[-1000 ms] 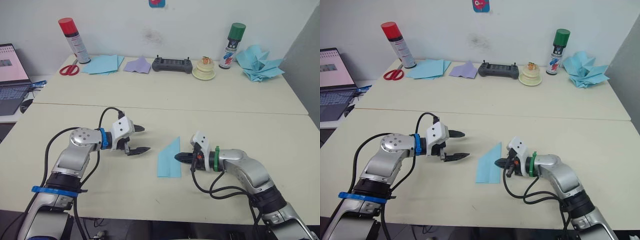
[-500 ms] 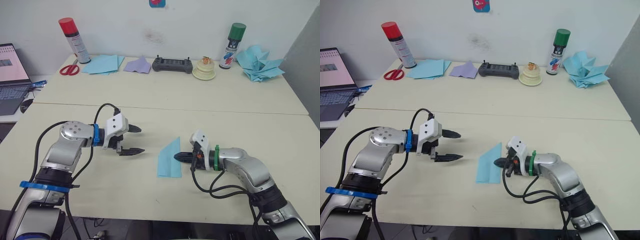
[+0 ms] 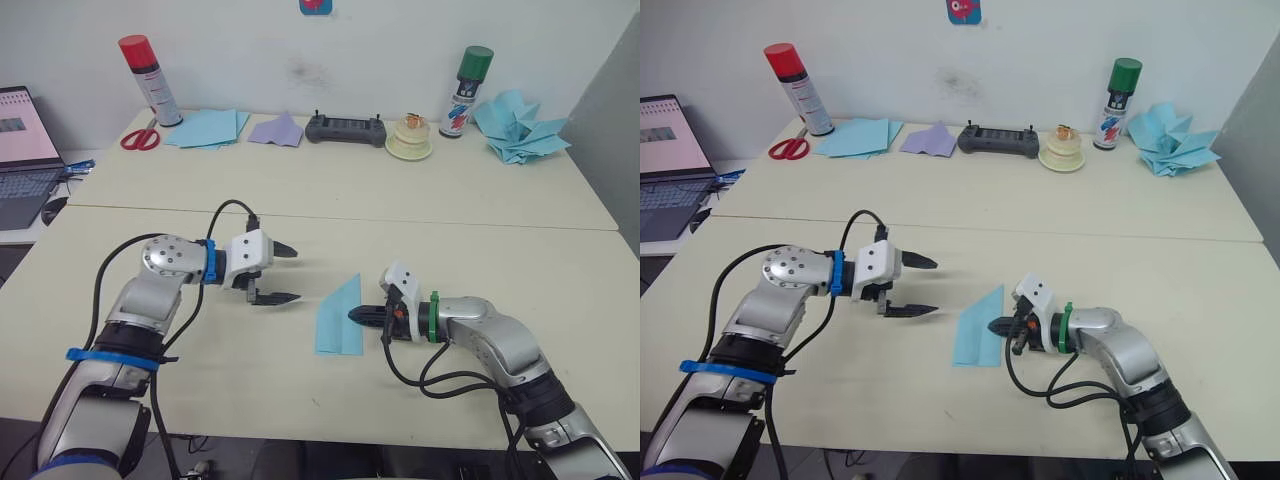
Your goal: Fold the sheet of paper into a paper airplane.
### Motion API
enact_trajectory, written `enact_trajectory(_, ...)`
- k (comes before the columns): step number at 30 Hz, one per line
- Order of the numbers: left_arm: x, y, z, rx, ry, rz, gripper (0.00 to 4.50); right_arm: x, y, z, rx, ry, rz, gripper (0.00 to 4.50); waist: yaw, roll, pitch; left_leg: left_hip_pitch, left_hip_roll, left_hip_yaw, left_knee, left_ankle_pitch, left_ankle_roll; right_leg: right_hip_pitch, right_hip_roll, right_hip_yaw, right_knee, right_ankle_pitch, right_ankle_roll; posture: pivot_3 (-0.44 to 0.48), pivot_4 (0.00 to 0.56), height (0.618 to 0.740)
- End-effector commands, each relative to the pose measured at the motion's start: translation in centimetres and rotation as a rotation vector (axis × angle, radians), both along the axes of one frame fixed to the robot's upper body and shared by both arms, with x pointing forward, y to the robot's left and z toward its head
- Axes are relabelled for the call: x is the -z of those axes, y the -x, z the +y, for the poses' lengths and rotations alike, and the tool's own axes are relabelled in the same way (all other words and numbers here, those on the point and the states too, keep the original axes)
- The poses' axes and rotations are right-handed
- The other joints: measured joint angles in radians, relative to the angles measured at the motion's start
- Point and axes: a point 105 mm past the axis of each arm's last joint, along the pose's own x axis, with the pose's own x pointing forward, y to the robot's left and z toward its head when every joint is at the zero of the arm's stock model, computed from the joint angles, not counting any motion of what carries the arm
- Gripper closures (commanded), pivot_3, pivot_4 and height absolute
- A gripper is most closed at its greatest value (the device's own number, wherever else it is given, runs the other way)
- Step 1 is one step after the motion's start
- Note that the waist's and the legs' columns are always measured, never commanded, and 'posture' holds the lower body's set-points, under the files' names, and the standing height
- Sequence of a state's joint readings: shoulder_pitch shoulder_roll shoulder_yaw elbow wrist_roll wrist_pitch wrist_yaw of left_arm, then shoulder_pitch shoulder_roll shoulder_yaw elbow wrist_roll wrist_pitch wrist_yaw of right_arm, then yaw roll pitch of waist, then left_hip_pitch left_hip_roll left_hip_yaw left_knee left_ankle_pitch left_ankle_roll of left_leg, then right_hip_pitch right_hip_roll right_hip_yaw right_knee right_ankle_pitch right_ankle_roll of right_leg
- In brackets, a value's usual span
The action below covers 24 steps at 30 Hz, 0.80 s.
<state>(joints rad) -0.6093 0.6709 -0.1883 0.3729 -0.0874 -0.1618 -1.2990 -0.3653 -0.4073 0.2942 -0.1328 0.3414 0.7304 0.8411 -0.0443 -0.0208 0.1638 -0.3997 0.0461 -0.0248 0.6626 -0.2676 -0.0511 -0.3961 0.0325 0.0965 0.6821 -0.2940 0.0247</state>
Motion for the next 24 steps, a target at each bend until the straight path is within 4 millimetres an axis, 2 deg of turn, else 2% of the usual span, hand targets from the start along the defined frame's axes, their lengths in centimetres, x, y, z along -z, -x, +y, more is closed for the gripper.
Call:
enact_trajectory(1, -0.6, -0.5, -1.1, 0.067, -0.009, -0.068, 0.02, -1.1, 0.1, 0.2, -0.015, -0.025, -0.038, 4.5, 0.002, 0.0, 0.0, 0.0, 0.0, 0.0, 0.0, 0.0, 0.0, 0.0, 0.0, 0.0, 0.0, 0.0, 0.0, 0.0, 0.15, 0.74)
enact_trajectory(4, -0.2, -0.6, -1.9, 0.132, -0.059, -0.115, 0.02, -1.1, 0.1, 0.0, -0.007, -0.023, -0.038, 4.5, 0.005, 0.0, 0.0, 0.0, 0.0, 0.0, 0.0, 0.0, 0.0, 0.0, 0.0, 0.0, 0.0, 0.0, 0.0, 0.0, 0.15, 0.74)
enact_trajectory(14, 0.5, -0.5, -4.3, 0.257, -0.074, -0.138, 0.02, -1.8, 0.6, -0.2, 0.023, -0.059, -0.027, 4.5, 0.006, 0.0, 0.0, 0.0, 0.0, 0.0, 0.0, 0.0, 0.0, 0.0, 0.0, 0.0, 0.0, 0.0, 0.0, 0.0, 0.15, 0.74)
enact_trajectory(24, 0.8, 0.0, -6.5, 0.406, -0.111, -0.203, 0.02, -4.6, 1.1, -1.9, 0.078, -0.105, -0.059, 4.5, 0.011, 0.0, 0.0, 0.0, 0.0, 0.0, 0.0, 0.0, 0.0, 0.0, 0.0, 0.0, 0.0, 0.0, 0.0, 0.0, 0.15, 0.74)
